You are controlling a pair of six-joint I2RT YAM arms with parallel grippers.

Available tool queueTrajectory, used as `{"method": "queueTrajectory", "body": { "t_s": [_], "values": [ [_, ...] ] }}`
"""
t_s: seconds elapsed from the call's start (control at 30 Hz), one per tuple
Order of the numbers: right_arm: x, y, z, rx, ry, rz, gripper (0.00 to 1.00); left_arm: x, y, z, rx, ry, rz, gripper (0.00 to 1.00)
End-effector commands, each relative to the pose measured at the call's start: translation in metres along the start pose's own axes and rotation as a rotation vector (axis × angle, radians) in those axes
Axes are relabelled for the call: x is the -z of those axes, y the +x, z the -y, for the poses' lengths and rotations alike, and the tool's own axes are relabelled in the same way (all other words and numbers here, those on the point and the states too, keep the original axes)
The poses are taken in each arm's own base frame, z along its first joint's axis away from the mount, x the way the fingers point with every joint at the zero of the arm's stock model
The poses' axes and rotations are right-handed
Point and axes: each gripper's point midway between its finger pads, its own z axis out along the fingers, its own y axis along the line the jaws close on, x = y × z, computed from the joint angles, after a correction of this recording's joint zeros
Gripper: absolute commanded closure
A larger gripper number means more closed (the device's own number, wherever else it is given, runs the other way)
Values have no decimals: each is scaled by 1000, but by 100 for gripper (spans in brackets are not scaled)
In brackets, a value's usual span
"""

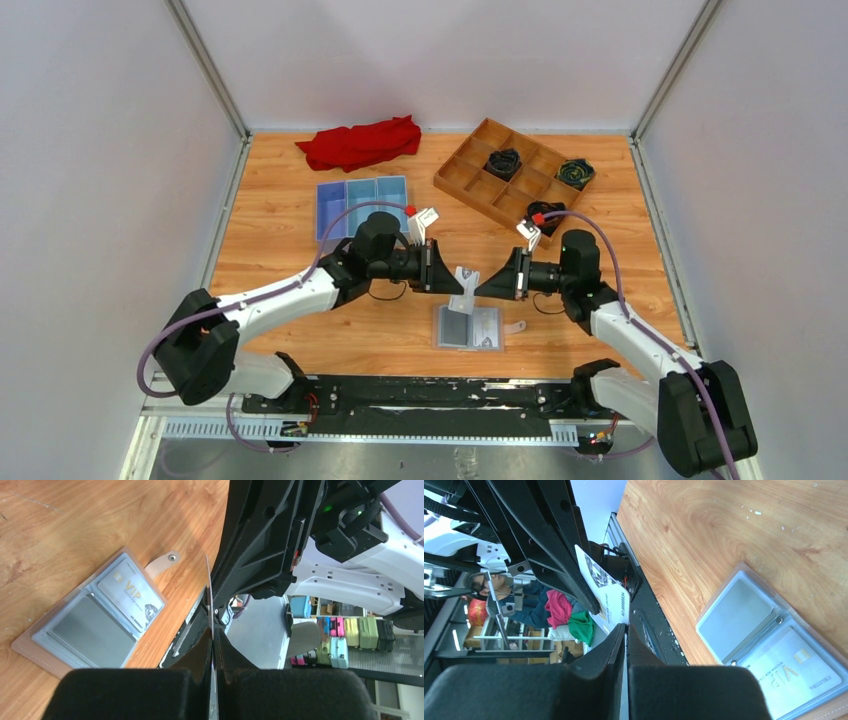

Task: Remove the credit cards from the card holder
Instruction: Place the credit card in the storage box.

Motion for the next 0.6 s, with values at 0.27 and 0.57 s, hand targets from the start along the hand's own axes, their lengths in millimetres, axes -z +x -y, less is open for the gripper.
{"method": "queueTrajectory", "body": {
  "t_s": [0.27,0.57],
  "values": [
    [-2,-13,11,31,133,-30,23,39,-33,-10,18,25,109,100],
    [6,-11,26,19,212,-43,23,135,-63,-90,97,-359,237,100]
  ]
}}
